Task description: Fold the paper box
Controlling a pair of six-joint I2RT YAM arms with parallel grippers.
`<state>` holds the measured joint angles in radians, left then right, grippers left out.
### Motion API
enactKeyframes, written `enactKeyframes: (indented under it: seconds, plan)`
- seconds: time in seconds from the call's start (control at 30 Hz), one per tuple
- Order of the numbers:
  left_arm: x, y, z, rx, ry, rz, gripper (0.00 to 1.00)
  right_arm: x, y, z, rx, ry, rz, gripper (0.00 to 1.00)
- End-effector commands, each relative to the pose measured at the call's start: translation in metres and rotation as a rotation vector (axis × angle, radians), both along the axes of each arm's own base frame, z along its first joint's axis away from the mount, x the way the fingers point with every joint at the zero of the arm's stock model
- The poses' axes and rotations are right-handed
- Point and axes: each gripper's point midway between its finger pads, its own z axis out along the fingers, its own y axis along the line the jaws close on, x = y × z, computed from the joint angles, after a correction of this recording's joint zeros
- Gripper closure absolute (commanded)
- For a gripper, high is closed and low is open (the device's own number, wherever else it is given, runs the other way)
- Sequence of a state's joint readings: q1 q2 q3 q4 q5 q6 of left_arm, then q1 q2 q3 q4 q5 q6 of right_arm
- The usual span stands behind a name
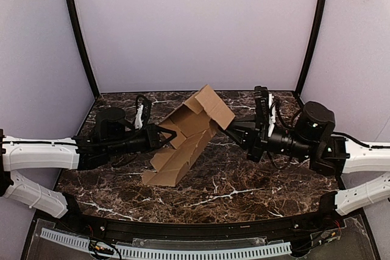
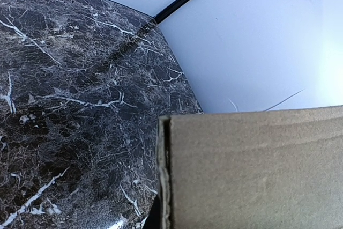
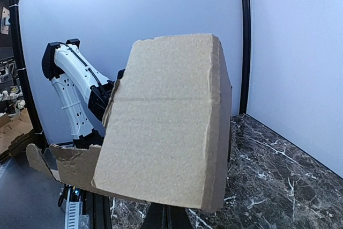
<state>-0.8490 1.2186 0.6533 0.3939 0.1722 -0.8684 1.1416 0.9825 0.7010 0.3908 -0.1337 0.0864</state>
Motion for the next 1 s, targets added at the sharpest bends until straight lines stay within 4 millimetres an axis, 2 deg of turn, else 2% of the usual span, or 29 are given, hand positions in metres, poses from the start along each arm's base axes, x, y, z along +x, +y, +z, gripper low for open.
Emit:
enactKeyframes:
  seconds: [0.0,0.3,0.47,0.7,0.8,0.97]
  plan:
    - [-0.004,-0.001,0.006,-0.029,-0.013,-0.026,1.0,0.002,0.005,0.027,0.067,-0.043,-0.015,1.0]
    - [-0.004,-0.002,0.007,-0.03,-0.015,-0.031,1.0,0.018,0.021,0.013,0.018,-0.025,-0.084,1.0]
    - [-0.001,0.001,0.002,0.0,-0.02,-0.013,1.0,0.03,0.029,-0.012,-0.097,-0.011,-0.153,1.0]
    - [0.002,0.007,-0.006,0.065,-0.033,0.01,1.0,0.037,0.025,-0.048,-0.245,0.009,-0.228,1.0]
    - [0.003,0.008,-0.007,0.077,-0.037,0.016,1.0,0.036,0.022,-0.051,-0.258,0.017,-0.235,1.0]
    - [0.009,0.015,-0.014,0.118,-0.029,0.063,1.0,0.03,0.016,-0.041,-0.215,0.052,-0.22,1.0]
